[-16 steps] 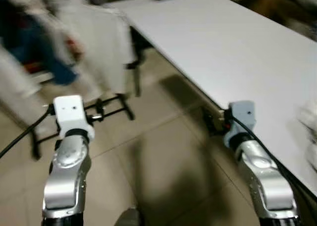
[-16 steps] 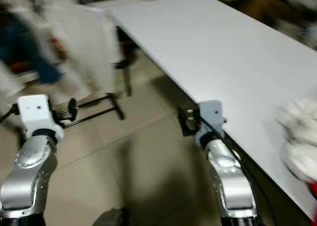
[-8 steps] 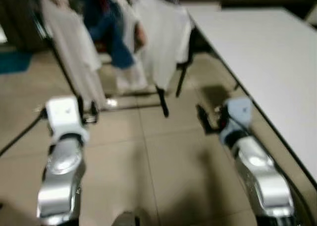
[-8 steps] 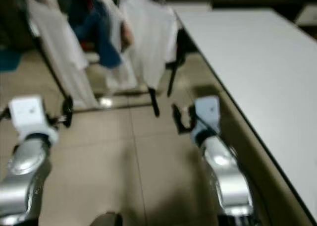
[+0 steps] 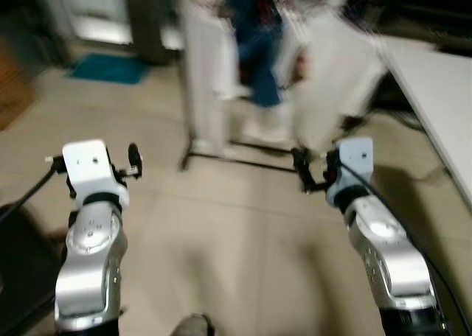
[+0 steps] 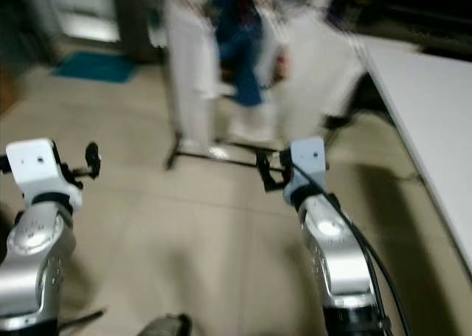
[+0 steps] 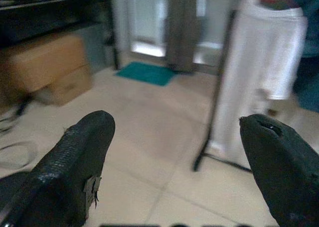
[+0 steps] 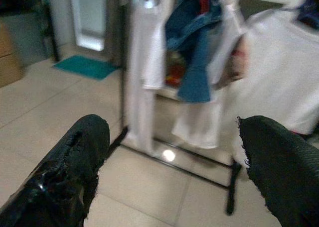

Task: Hang hanger

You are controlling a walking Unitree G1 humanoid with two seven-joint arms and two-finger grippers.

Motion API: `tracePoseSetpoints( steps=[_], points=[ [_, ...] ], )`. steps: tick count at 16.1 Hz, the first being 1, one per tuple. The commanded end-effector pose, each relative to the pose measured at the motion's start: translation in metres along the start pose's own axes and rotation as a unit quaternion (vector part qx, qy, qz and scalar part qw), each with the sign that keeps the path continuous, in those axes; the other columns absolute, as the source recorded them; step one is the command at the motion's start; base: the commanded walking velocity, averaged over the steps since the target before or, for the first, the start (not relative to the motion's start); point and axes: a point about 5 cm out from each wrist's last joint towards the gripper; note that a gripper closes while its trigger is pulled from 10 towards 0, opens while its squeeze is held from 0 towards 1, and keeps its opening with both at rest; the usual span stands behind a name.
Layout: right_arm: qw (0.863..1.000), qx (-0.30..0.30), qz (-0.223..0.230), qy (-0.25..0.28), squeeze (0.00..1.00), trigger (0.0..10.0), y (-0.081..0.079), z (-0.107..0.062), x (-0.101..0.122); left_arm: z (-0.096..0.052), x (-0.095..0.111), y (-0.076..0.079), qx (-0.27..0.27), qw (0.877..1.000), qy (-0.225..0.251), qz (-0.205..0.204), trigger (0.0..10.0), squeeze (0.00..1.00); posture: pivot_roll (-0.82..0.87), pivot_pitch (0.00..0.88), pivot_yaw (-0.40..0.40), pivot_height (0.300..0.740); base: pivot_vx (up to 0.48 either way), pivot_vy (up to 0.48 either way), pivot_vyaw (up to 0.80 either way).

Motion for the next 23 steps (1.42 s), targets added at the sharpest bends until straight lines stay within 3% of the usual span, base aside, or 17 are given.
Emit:
tracePoseSetpoints(
  steps=[1,2,3,7,9,11,13,14,16,17,18,21,23],
  points=[
    [0.999,0.0,-0.01,-0.038,1.0,10.0,0.0,0.001,-0.009,0.0,-0.003,0.002,0.001,1.0,-0.004,-0.004,10.0,1.0,-0.03,0.058,-0.049,0.74,0.0,0.0,0.0],
    [0.999,-0.003,0.009,-0.047,0.67,10.0,0.0,0.0,-0.012,0.003,-0.005,0.002,0.001,1.0,-0.011,-0.002,10.0,1.0,-0.04,0.052,-0.037,0.74,0.0,0.0,0.0],
    [0.998,-0.029,0.027,-0.041,0.0,10.0,0.005,-0.003,-0.011,0.008,-0.006,0.007,-0.018,0.999,-0.011,0.03,10.0,1.0,-0.04,0.045,-0.025,0.74,0.0,0.0,0.0],
    [0.993,-0.091,0.063,-0.034,0.0,10.0,0.013,-0.006,-0.011,0.013,-0.006,0.034,-0.112,0.989,0.0,0.097,10.0,1.0,-0.06,0.032,0.014,0.74,0.0,0.0,0.0],
    [0.99,-0.119,0.075,0.003,0.0,10.0,0.017,-0.005,-0.003,0.014,-0.011,0.038,-0.133,0.986,-0.008,0.1,10.0,1.0,-0.07,0.03,0.03,0.74,0.0,0.0,0.0],
    [0.989,-0.125,0.076,-0.003,0.0,10.0,0.018,-0.007,-0.004,0.015,-0.012,0.039,-0.145,0.985,-0.016,0.094,10.0,1.0,-0.06,0.03,0.041,0.74,0.0,0.0,0.0],
    [0.993,-0.104,0.061,0.008,0.0,10.0,0.011,-0.008,-0.001,0.017,-0.011,0.041,-0.164,0.981,-0.015,0.099,10.0,1.0,-0.06,0.026,0.063,0.74,0.0,0.0,0.0],
    [0.993,-0.091,0.078,0.019,0.0,10.0,0.005,-0.009,0.002,0.018,-0.01,0.044,-0.177,0.979,-0.012,0.101,10.0,1.0,-0.05,0.021,0.076,0.74,0.0,0.0,0.0],
    [0.992,-0.102,0.077,0.008,0.0,10.0,0.002,-0.007,-0.002,0.019,-0.01,0.043,-0.163,0.983,-0.01,0.089,10.0,1.0,-0.05,0.025,0.079,0.74,0.0,0.0,0.0],
    [0.992,-0.098,0.083,0.008,0.0,10.0,0.001,-0.007,-0.002,0.02,-0.01,0.043,-0.158,0.984,-0.007,0.079,10.0,0.9,-0.05,0.025,0.079,0.74,0.0,0.0,0.0],
    [0.992,-0.099,0.077,0.007,0.0,10.0,-0.001,-0.008,-0.001,0.02,-0.007,0.04,-0.149,0.987,0.003,0.056,10.0,0.0,-0.04,0.029,0.081,0.74,0.0,0.0,0.0],
    [0.994,-0.106,-0.009,0.011,0.0,10.0,0.0,-0.007,-0.001,0.019,-0.007,0.039,-0.164,0.984,-0.002,0.062,10.0,0.0,-0.02,0.037,0.082,0.74,0.0,0.0,0.0],
    [0.993,-0.114,-0.01,0.014,0.0,10.0,0.003,-0.005,0.001,0.016,-0.008,0.042,-0.176,0.983,-0.001,0.055,10.0,0.0,-0.02,0.04,0.078,0.74,0.15,0.0,0.4]
  ],
)
Point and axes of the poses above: a point about 5 cm out from each wrist's last joint towards the gripper, its own z axis pointing out of the wrist towards the gripper, its own x axis along the axis of the wrist's last joint, y = z × x, and after that the axes turned 14 degrees about -z, right-handed
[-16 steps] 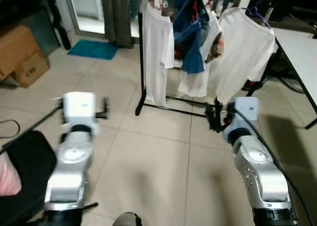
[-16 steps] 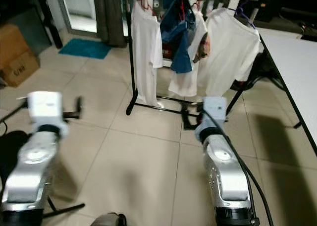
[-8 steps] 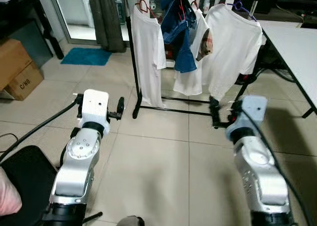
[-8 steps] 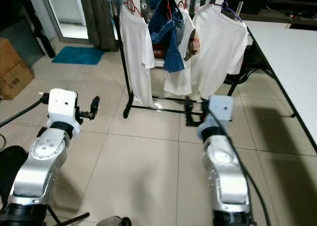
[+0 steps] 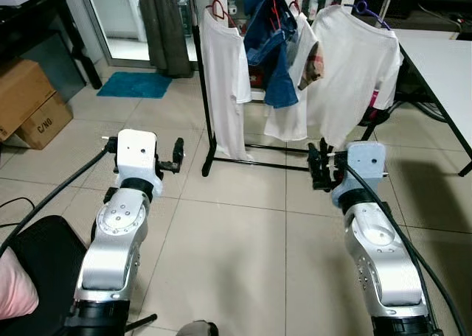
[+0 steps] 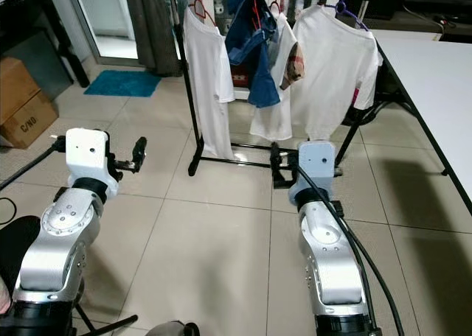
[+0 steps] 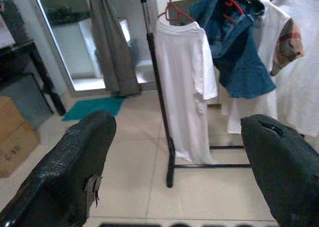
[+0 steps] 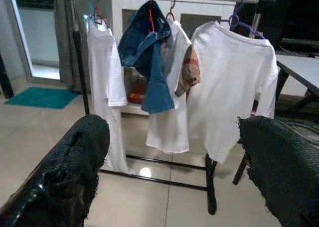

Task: Hang hanger

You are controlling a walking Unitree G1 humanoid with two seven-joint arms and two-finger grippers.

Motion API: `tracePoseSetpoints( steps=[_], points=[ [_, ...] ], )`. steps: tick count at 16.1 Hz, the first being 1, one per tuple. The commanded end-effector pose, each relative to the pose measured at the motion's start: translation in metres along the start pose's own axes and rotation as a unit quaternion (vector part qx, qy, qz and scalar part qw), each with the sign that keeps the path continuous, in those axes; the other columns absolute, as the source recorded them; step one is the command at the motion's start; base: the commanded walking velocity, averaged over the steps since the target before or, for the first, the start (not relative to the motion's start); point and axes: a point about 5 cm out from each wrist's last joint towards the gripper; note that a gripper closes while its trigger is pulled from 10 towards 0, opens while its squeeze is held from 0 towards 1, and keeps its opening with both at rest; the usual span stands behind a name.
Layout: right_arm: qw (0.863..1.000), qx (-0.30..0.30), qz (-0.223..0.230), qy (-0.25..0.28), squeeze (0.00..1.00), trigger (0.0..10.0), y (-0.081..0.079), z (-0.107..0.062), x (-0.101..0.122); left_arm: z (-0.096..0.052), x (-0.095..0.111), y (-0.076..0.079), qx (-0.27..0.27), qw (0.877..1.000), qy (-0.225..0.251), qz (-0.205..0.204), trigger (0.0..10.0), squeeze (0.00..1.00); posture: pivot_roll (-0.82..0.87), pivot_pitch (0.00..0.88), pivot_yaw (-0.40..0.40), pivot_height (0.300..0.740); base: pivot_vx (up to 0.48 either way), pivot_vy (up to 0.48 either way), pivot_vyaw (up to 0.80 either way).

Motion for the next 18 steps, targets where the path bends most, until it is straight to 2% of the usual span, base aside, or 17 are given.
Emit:
tracePoseSetpoints(
  steps=[1,3,4,6,7,9,12,15,16,18],
  points=[
    [1.0,-0.003,-0.001,0.016,0.0,10.0,-0.001,0.004,0.007,-0.002,-0.001,0.001,-0.004,1.0,0.001,0.001,10.0,0.0,-0.03,0.044,0.087,0.74,0.315,0.0,0.8],
    [1.0,-0.024,0.0,0.017,0.0,10.0,0.001,0.004,0.008,0.0,-0.007,0.002,-0.006,1.0,-0.008,0.001,10.0,0.0,-0.05,0.048,0.094,0.74,0.319,0.0,0.77],
    [0.999,0.007,0.049,0.005,0.0,10.0,-0.003,-0.001,0.007,0.002,-0.007,0.002,-0.006,1.0,-0.008,-0.002,10.0,0.0,-0.06,0.048,0.1,0.74,0.315,0.0,0.0],
    [0.998,0.021,0.06,0.001,0.0,10.0,-0.006,-0.004,0.005,0.003,-0.005,0.003,-0.011,1.0,-0.005,-0.002,10.0,0.0,-0.07,0.051,0.109,0.74,0.332,0.0,0.0],
    [0.998,0.032,0.06,0.007,0.0,10.0,-0.008,-0.005,0.007,0.004,-0.003,0.003,-0.015,1.0,-0.001,-0.001,10.0,0.0,-0.07,0.057,0.111,0.74,0.36,0.0,0.0],
    [0.998,0.014,0.052,-0.015,0.0,10.0,-0.005,-0.006,0.004,0.006,0.0,0.004,-0.022,1.0,0.007,0.002,10.0,0.0,-0.08,0.064,0.115,0.74,0.392,0.0,0.0],
    [0.998,-0.001,0.054,-0.015,0.0,10.0,0.0,-0.008,0.001,0.008,-0.002,0.002,-0.022,1.0,0.005,-0.007,10.0,0.0,-0.09,0.068,0.123,0.74,0.398,0.0,0.0],
    [0.996,0.014,0.084,-0.018,0.0,10.0,-0.001,-0.013,0.002,0.01,-0.006,0.003,-0.026,1.0,0.0,-0.007,10.0,0.0,-0.11,0.069,0.136,0.74,0.386,0.0,0.0],
    [0.996,0.008,0.085,-0.024,0.0,10.0,0.0,-0.013,0.001,0.01,-0.006,0.005,-0.03,0.999,-0.002,-0.009,10.0,0.0,-0.11,0.07,0.136,0.74,0.379,0.0,0.0],
    [0.997,-0.034,0.059,-0.033,0.0,10.0,0.006,-0.01,-0.001,0.009,-0.009,0.008,-0.036,0.999,-0.003,-0.011,10.0,0.0,-0.11,0.064,0.118,0.74,0.381,0.0,0.0]
  ],
)
Point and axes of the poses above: a point about 5 cm out from each wrist's last joint towards the gripper, its own z axis pointing out of the wrist towards the gripper, its own x axis along the axis of the wrist's last joint, y = z × x, and after that the axes turned 14 degrees about -z, right-handed
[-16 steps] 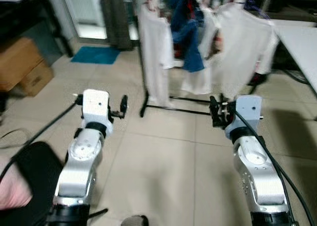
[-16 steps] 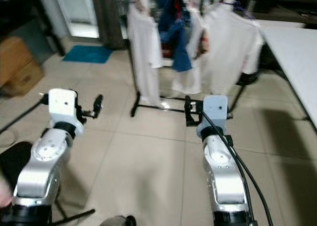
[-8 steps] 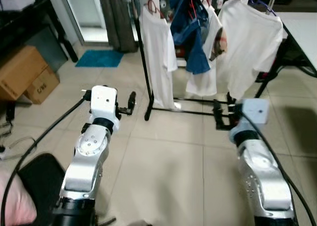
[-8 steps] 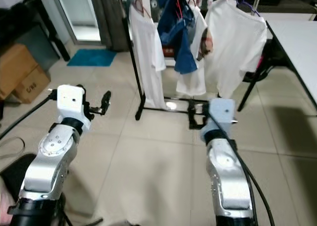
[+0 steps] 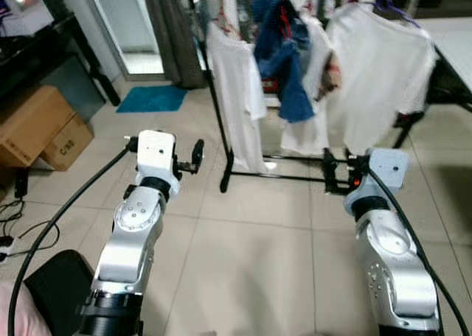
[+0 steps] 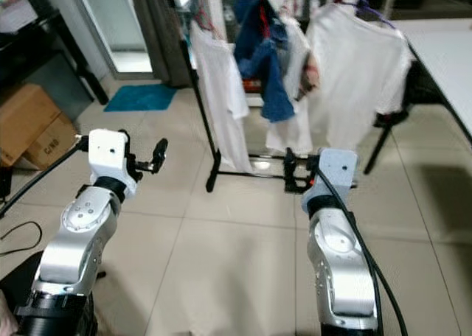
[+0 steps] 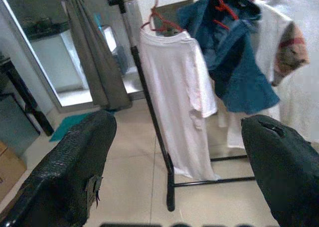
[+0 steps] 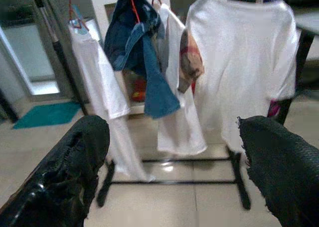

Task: Hang hanger

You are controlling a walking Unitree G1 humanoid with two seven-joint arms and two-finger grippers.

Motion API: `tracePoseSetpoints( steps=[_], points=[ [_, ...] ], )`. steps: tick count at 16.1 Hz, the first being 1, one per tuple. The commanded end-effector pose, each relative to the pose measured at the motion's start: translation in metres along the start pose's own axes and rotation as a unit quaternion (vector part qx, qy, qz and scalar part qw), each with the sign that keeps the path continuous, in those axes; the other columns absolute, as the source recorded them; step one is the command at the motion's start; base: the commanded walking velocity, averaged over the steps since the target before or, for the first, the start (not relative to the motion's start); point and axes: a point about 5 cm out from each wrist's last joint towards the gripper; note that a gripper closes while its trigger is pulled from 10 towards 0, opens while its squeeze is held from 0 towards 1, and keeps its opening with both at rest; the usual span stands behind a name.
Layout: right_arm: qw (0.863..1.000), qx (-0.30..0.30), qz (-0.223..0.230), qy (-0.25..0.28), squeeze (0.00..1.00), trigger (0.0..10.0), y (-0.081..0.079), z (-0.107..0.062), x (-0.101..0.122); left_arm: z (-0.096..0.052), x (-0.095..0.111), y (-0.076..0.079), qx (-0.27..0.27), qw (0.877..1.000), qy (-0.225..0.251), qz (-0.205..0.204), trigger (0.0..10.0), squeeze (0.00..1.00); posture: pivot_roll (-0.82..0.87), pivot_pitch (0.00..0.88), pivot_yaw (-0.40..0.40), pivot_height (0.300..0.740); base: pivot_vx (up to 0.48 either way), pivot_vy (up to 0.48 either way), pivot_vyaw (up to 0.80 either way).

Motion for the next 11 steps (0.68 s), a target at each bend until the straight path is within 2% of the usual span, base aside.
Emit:
tracePoseSetpoints(
  steps=[1,2,5,6,7,9,11],
  points=[
    [1.0,0.005,0.008,-0.006,0.0,10.0,-0.005,0.001,-0.001,-0.002,-0.002,-0.008,0.015,1.0,-0.002,0.004,10.0,0.0,-0.1,0.061,0.116,0.74,0.379,0.0,0.0],
    [0.999,0.03,0.015,-0.014,0.0,10.0,-0.007,-0.001,-0.003,-0.003,-0.001,-0.006,0.018,1.0,0.002,0.003,10.0,0.0,-0.1,0.055,0.109,0.74,0.379,0.0,0.0],
    [0.998,0.022,-0.058,-0.001,0.0,10.0,-0.005,0.002,-0.003,-0.006,-0.004,-0.004,0.017,1.0,0.003,-0.002,10.0,0.0,-0.1,0.049,0.101,0.74,0.375,0.0,0.0],
    [0.998,0.03,-0.054,0.001,0.0,10.0,-0.006,0.004,-0.001,-0.005,-0.003,-0.003,0.015,1.0,0.005,-0.005,10.0,0.04,-0.1,0.047,0.102,0.74,0.42,0.0,0.46],
    [0.998,0.046,-0.036,0.013,0.0,10.0,-0.008,0.004,0.004,-0.004,-0.001,-0.002,0.013,1.0,0.009,-0.004,10.0,0.04,-0.1,0.046,0.107,0.74,0.416,0.0,0.8],
    [0.999,0.012,-0.049,0.005,0.0,10.0,-0.003,0.007,0.004,-0.001,-0.001,-0.002,0.014,1.0,0.011,-0.008,10.0,0.02,-0.1,0.048,0.108,0.74,0.403,0.0,0.8],
    [1.0,0.007,0.004,-0.004,0.0,10.0,-0.001,0.009,0.005,0.001,-0.001,-0.002,0.015,1.0,0.01,-0.009,10.0,0.02,-0.1,0.055,0.106,0.74,0.382,0.0,0.0]
  ],
)
Point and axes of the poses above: a point about 5 cm out from each wrist's last joint towards the gripper, its own z axis pointing out of the wrist towards the gripper, its own x axis along the axis of the wrist's last joint, y = z × x, and after that the axes turned 14 degrees about -z, right-handed
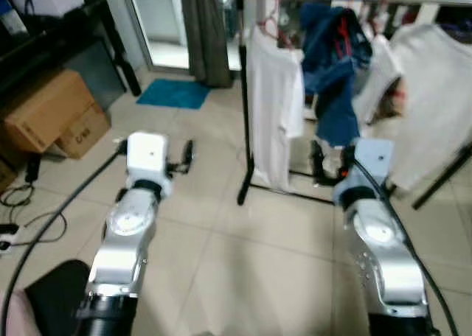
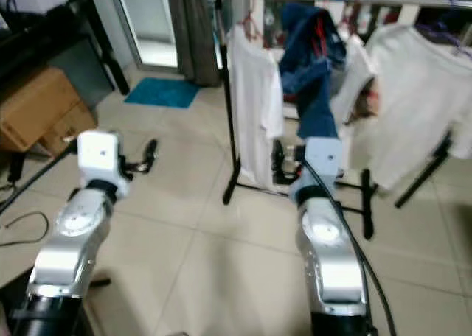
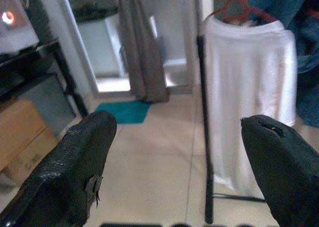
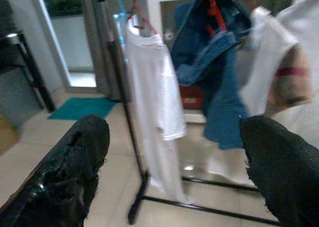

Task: Hang hanger

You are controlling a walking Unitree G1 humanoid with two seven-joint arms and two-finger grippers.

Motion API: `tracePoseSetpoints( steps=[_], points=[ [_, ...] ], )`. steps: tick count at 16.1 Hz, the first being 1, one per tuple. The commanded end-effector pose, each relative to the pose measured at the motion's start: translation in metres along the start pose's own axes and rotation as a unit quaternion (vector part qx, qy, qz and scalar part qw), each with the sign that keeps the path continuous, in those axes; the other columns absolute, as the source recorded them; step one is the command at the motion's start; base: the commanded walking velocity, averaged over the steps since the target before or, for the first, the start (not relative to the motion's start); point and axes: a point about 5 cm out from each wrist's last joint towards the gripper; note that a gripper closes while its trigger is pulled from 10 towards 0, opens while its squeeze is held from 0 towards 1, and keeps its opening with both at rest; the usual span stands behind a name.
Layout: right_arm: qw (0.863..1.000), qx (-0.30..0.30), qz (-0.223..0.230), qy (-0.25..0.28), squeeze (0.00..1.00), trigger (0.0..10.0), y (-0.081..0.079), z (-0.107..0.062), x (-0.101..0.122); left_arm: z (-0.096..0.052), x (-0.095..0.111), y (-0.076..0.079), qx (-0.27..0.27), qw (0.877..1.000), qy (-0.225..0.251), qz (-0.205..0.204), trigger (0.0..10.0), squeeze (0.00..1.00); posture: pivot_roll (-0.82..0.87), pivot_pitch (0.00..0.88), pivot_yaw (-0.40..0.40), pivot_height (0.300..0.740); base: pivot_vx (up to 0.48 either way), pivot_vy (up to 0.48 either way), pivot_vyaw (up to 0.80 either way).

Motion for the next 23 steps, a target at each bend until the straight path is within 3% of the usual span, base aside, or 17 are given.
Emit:
tracePoseSetpoints(
  steps=[1,5,8,9,11,15,18,21,23],
  points=[
    [0.999,-0.032,-0.034,-0.008,0.0,10.0,0.014,0.001,-0.002,0.004,0.005,0.012,-0.019,1.0,0.012,-0.001,10.0,0.02,-0.1,0.059,0.099,0.74,0.375,0.0,0.0],
    [1.0,-0.009,-0.028,0.001,0.0,10.0,0.008,0.004,0.002,0.009,0.007,0.022,-0.041,0.999,0.018,0.006,10.0,0.02,-0.1,0.065,0.101,0.74,0.347,0.0,0.0],
    [0.999,-0.036,-0.031,-0.01,0.0,10.0,0.01,0.004,0.0,0.011,0.007,0.027,-0.055,0.998,0.014,0.005,10.0,0.03,-0.1,0.072,0.11,0.74,0.335,0.0,0.0],
    [0.999,-0.022,0.014,-0.018,0.0,10.0,0.008,0.004,-0.001,0.011,0.006,0.028,-0.06,0.998,0.013,0.004,10.0,0.03,-0.1,0.076,0.111,0.74,0.334,0.0,-0.8],
    [0.999,-0.026,-0.042,-0.009,0.0,10.0,0.008,0.004,-0.001,0.01,0.004,0.028,-0.061,0.998,0.009,0.0,10.0,0.02,-0.1,0.08,0.105,0.74,0.33,0.0,-0.8],
    [0.999,-0.039,-0.024,-0.011,0.0,10.0,0.01,0.006,-0.002,0.009,0.003,0.022,-0.05,0.999,0.01,0.005,10.0,0.02,-0.09,0.078,0.09,0.74,0.311,0.0,-0.44],
    [0.995,-0.073,-0.073,-0.012,0.0,10.0,0.015,0.008,-0.001,0.008,0.006,0.018,-0.039,0.999,0.015,0.009,10.0,0.03,-0.09,0.075,0.091,0.74,0.305,0.0,0.0],
    [0.998,-0.033,-0.045,0.0,0.0,10.0,0.009,0.006,0.005,0.005,0.008,0.017,-0.033,0.999,0.018,0.013,10.0,0.02,-0.08,0.078,0.076,0.74,0.3,0.0,0.0],
    [0.998,-0.024,-0.056,0.016,0.0,10.0,0.006,0.007,0.01,0.001,0.007,0.014,-0.017,1.0,0.018,0.008,10.0,0.02,-0.08,0.079,0.074,0.74,0.272,0.0,0.0]
  ],
)
Point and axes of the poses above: a point about 5 cm out from each wrist's last joint towards the gripper, its own z axis pointing out of the wrist towards the gripper, its own x axis along the axis of the wrist's last joint, y = z × x, and after that the axes turned 14 degrees about -z, right-handed
